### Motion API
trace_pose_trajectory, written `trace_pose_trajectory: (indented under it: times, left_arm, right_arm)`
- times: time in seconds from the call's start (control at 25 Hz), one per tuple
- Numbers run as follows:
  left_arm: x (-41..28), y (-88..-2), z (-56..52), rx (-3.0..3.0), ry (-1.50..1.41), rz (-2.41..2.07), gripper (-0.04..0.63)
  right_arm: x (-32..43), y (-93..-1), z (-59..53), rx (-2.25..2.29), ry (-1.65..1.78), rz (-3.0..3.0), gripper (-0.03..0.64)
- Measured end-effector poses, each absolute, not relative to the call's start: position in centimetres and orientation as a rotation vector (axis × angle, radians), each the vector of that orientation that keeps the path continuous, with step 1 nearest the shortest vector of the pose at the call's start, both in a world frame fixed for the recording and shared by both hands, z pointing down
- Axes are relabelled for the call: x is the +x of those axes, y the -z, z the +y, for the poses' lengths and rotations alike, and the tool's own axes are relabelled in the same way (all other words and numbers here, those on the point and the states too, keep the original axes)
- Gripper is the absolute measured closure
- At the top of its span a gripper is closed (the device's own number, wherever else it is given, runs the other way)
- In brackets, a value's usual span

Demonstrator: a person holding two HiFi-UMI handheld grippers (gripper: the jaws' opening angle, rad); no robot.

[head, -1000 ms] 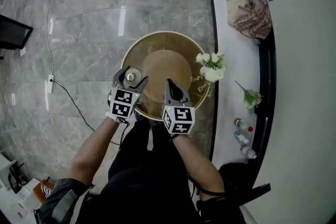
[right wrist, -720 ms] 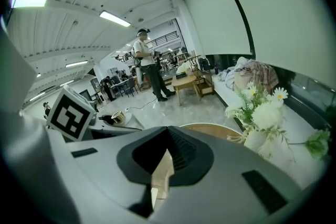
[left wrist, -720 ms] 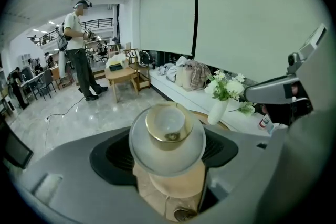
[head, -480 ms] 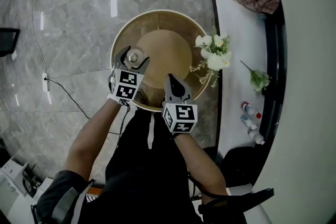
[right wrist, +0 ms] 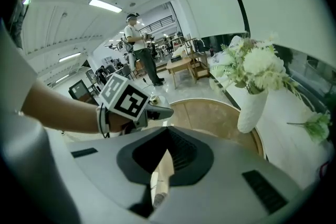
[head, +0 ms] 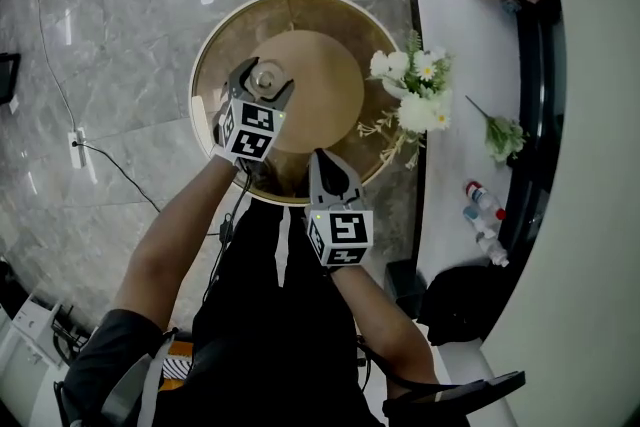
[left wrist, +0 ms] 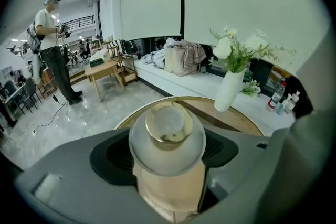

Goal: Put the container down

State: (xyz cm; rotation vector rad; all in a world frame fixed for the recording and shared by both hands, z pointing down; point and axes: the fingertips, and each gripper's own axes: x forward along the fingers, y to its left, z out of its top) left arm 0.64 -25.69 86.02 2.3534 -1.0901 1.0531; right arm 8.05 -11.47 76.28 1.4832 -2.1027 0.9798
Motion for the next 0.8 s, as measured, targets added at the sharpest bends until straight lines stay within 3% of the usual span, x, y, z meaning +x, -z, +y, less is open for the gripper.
trace_pose_trajectory:
  times: [0.8]
  left_arm:
    - [3.8,-95.2,-28.3,2.38,-1.16,-1.005,0.253]
  right_arm:
    - [10.5,-83.2,-7.5,1.533,-1.121,-1.947,0.609]
